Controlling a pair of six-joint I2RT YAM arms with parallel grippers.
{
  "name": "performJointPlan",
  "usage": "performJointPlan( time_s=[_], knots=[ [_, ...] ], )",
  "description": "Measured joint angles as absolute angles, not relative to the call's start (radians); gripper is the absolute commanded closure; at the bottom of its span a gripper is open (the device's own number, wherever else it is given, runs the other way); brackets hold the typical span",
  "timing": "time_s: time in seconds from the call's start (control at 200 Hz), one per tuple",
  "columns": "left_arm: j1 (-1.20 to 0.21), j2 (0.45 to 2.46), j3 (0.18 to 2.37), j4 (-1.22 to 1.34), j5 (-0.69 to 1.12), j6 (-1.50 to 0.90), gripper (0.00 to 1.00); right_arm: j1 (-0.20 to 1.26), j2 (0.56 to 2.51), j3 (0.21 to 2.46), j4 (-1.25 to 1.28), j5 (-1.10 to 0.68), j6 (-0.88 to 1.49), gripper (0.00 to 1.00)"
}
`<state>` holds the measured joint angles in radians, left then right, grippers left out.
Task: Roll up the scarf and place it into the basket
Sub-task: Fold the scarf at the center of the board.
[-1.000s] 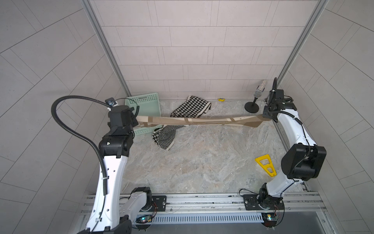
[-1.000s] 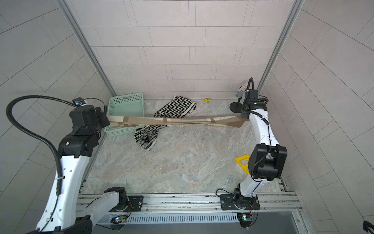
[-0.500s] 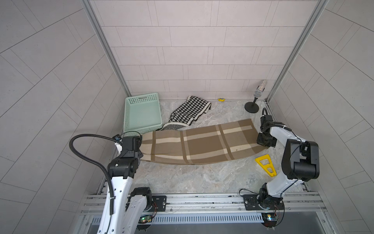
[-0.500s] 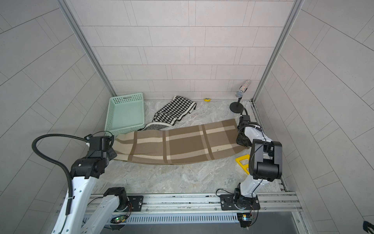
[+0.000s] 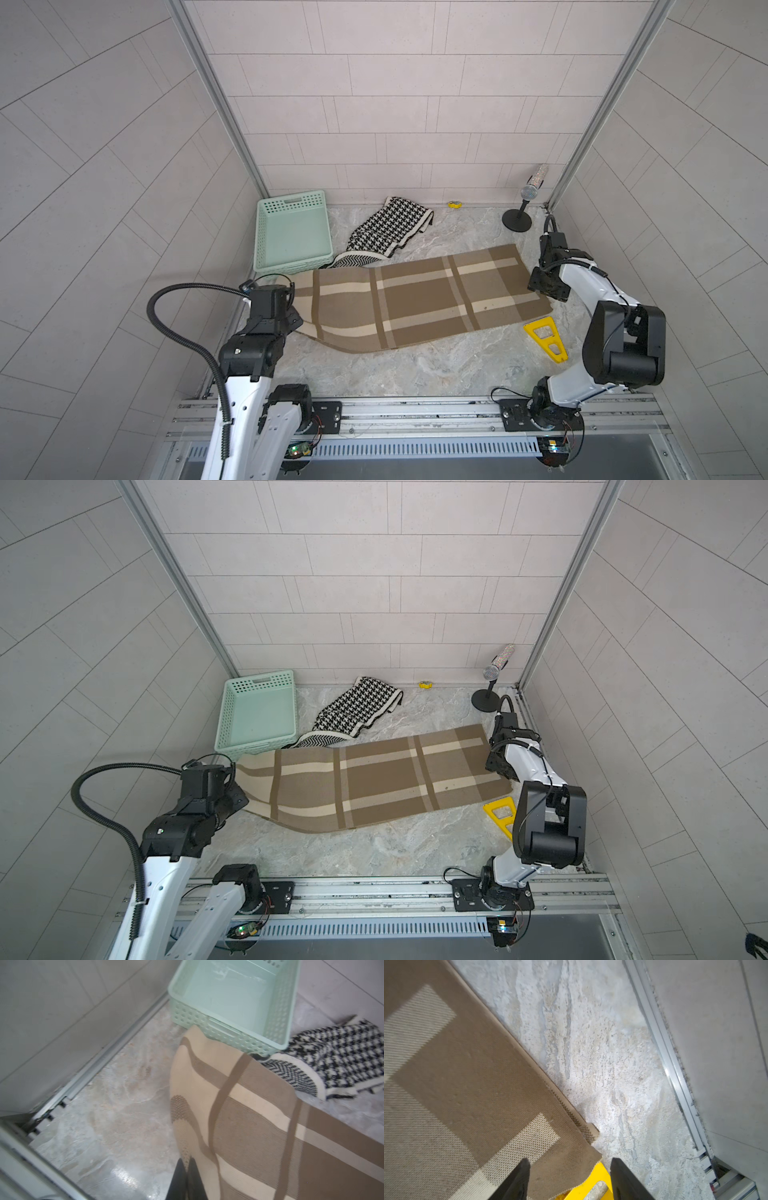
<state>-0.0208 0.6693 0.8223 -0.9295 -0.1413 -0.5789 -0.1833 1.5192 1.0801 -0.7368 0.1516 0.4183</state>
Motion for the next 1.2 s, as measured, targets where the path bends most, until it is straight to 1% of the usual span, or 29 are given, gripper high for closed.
performJointPlan(
  time_s=[0.085, 0.19, 0.305, 0.425, 0.53, 0.746, 0.946, 1.061, 1.201],
  knots=[
    [-0.102, 0.727, 0.823, -0.876, -0.093, -0.591, 1.0, -0.158, 1.485, 1.107, -0.749, 0.142, 0.405, 0.29],
    [-0.275, 0.832, 0.846, -0.807, -0.086, -0.615, 1.0, -0.13, 1.44, 1.126, -0.75, 0.112, 0.386, 0.28],
    [-0.468, 0.997, 0.917, -0.72, -0.094, -0.638, 1.0, -0.122, 1.401, 1.133, -0.75, 0.065, 0.371, 0.28],
    [-0.638, 1.203, 1.054, -0.633, -0.096, -0.641, 1.0, -0.122, 1.389, 1.151, -0.751, 0.03, 0.36, 0.28],
    [-0.745, 1.39, 1.219, -0.561, -0.095, -0.635, 1.0, -0.122, 1.389, 1.167, -0.751, 0.013, 0.351, 0.29],
    [-0.896, 1.771, 1.57, -0.457, -0.056, -0.625, 1.0, -0.122, 1.397, 1.174, -0.751, 0.0, 0.347, 0.29],
    [-0.991, 2.133, 1.868, -0.409, 0.077, -0.625, 1.0, -0.122, 1.409, 1.173, -0.754, 0.02, 0.342, 0.29],
    [-1.022, 2.246, 1.903, -0.385, 0.15, -0.636, 1.0, -0.122, 1.412, 1.168, -0.757, 0.046, 0.336, 0.29],
    [-1.042, 2.275, 1.876, -0.372, 0.185, -0.64, 1.0, -0.122, 1.423, 1.151, -0.759, 0.048, 0.336, 0.32]
  ],
)
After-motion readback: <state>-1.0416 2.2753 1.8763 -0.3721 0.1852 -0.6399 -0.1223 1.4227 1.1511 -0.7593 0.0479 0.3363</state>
